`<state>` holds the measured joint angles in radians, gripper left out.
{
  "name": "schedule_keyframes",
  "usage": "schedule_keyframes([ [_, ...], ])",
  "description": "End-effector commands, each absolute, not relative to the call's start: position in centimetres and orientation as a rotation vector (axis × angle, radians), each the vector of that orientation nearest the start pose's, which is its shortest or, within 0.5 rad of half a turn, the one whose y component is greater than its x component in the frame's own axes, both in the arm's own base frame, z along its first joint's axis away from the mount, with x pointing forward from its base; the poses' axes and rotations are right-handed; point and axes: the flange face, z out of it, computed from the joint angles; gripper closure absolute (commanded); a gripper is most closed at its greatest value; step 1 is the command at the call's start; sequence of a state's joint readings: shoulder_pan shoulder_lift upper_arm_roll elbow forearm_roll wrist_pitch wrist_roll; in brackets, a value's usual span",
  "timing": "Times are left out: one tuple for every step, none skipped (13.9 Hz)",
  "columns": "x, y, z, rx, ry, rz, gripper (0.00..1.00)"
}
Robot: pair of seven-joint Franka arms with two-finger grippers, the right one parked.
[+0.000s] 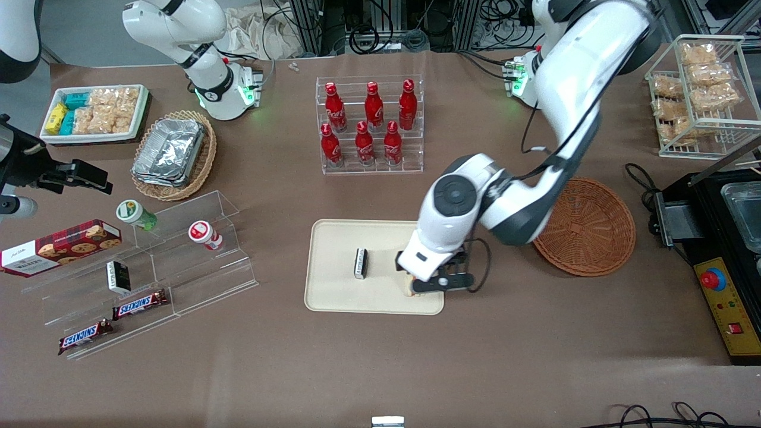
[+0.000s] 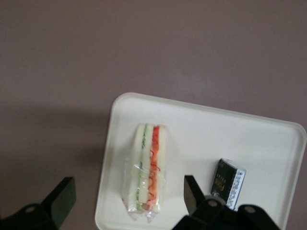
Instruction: Place sandwich from basket to tray
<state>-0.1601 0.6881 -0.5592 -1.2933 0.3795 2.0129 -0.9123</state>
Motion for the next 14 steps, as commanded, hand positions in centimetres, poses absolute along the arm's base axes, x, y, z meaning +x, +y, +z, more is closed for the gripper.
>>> schedule_keyframes([
  [62.4, -33.5, 45.7, -3.149, -0.423, -0.154, 0.0],
  [62.3, -30.4, 48.0, -3.141, -0.492, -0.153, 0.0],
  [61.0, -29.3, 49.9, -3.144, -0.468, -0.175, 0.0],
  [59.9, -28.3, 51.7, -3.141, -0.394, -0.2, 0.0],
  [59.4, -25.8, 52.9, -3.128, -0.377, -0.188, 0.0],
  [58.8, -23.3, 53.5, -3.122, -0.342, -0.17, 0.0],
  [58.1, -21.0, 54.2, -3.123, -0.276, -0.166, 0.0],
  [57.7, -18.4, 54.6, -3.127, -0.215, -0.155, 0.0],
  [57.4, -16.0, 54.6, -3.132, -0.128, -0.139, 0.0],
  [57.2, -13.4, 54.5, -3.133, -0.063, -0.118, 0.0],
  [56.9, -11.0, 54.5, -3.132, -0.007, -0.102, 0.0],
  [56.7, -9.1, 54.2, -3.122, 0.048, -0.054, 0.0],
  [56.6, -7.2, 54.0, -3.117, 0.104, -0.002, 0.0],
  [56.6, -5.0, 54.0, -3.11, 0.173, 0.031, 0.0],
])
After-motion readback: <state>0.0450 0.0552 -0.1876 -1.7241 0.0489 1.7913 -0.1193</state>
